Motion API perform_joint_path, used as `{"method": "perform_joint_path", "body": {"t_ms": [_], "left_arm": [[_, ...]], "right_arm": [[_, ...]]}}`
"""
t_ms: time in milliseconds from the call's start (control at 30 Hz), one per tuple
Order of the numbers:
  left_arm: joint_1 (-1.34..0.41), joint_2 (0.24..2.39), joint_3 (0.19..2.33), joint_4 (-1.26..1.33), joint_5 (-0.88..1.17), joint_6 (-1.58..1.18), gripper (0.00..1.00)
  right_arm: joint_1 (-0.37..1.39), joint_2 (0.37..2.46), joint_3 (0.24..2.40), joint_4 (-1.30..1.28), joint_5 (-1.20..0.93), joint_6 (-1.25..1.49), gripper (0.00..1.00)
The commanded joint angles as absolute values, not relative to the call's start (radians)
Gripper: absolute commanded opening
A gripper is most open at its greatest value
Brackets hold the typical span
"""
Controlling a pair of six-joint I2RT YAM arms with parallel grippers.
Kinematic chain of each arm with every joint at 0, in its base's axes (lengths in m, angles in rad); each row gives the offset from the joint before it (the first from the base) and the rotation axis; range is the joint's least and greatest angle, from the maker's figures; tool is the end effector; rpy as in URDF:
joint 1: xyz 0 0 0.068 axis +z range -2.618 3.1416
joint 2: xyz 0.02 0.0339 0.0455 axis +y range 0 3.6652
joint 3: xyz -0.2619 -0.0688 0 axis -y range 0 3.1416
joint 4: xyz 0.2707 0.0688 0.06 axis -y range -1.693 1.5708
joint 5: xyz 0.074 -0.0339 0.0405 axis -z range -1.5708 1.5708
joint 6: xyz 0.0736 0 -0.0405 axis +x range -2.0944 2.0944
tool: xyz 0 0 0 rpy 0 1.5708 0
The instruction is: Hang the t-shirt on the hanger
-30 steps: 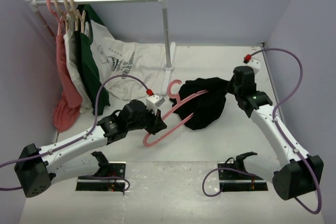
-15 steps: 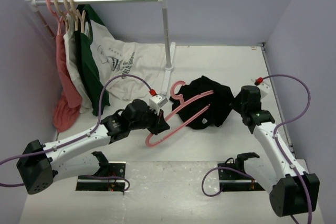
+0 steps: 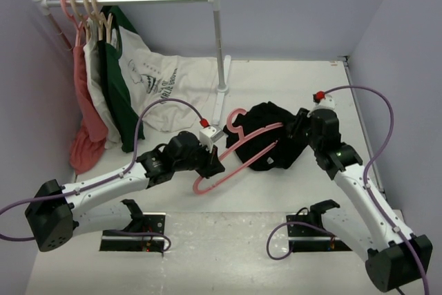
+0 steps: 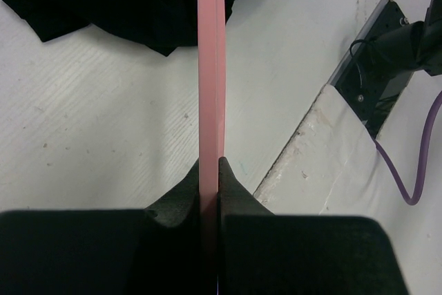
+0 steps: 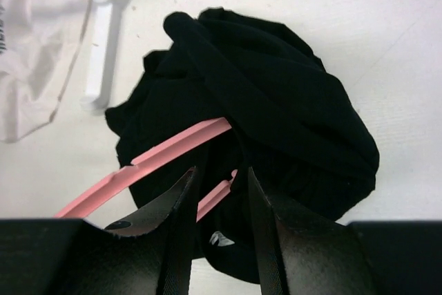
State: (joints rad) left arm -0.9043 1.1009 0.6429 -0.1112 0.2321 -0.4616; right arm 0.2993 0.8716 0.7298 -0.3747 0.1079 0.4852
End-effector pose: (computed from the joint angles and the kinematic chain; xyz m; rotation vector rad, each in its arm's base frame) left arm 0.1681 -0.2411 0.2027 0.6499 2.2176 -1.0051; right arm 0.2468 0.0679 0.2624 0.2611 2.0884 0.3631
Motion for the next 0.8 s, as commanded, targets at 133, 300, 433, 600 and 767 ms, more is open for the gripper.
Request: {"method": "perform_joint_path", "body": {"t_ms": [133,300,433,600,767], "left_arm": [[-0.92,1.095,0.715,-0.052,0.227,-0.456,0.0],[-0.922,1.083,0.716,-0.061,0.225,-0.452,0.0],[-0.922,1.08,0.715,-0.064,0.225,-0.448,0.0],[-0.922,1.065,0.715,-0.071,0.218,-0.445,0.0],[-0.922,1.046,0.734,-0.101,0.2,-0.428,0.0]], "right_arm": [[0.307,1.09,0.824,-0.385,0.121,0.42,0.36],[0.31,1.165,0.87,-0.414,0.235,0.424,0.37],[0.308,1.199,0.885,-0.422,0.306,0.434,0.36],[0.308,1.244,0.913,-0.434,0.316,0.428,0.06],[0.31,1.19,0.912,-0.432,0.274,0.43,0.0]]}}
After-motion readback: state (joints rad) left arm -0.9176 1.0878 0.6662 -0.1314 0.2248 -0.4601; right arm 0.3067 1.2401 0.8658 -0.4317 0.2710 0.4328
